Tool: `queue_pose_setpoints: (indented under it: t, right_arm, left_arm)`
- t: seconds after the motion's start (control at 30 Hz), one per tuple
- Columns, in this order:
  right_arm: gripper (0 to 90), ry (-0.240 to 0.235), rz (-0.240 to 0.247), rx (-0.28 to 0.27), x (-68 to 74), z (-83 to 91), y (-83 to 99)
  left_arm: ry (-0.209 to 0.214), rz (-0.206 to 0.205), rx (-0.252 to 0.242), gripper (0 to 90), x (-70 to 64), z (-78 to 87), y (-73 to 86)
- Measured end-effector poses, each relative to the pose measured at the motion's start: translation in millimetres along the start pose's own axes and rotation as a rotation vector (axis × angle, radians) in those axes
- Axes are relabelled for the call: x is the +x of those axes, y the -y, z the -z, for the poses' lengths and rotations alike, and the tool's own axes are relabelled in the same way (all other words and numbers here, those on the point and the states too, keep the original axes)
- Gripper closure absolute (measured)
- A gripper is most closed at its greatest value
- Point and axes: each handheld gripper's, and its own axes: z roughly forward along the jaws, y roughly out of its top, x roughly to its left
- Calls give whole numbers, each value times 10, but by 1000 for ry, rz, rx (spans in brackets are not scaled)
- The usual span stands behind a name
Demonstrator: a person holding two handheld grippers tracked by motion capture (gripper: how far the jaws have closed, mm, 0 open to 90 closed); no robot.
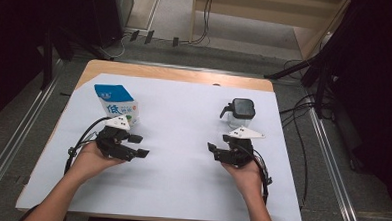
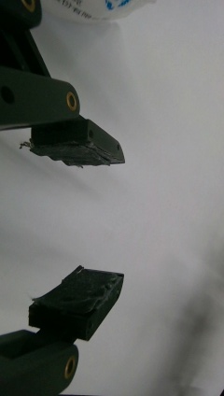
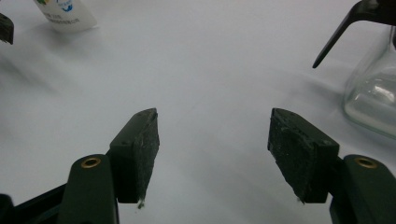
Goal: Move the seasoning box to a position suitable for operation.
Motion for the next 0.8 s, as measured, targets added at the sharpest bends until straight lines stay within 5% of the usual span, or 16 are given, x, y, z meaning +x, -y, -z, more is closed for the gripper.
queue_pose_setpoints:
  t: [0.53, 0.8]
  right_arm:
    - [484, -9, -45, 19, -53, 0, 14]
    - [491, -2, -39, -29, -68, 51, 50]
  left_arm:
    - [3, 23, 4, 423, 58, 24, 17]
    - [9, 30, -3, 434, 77, 18, 2]
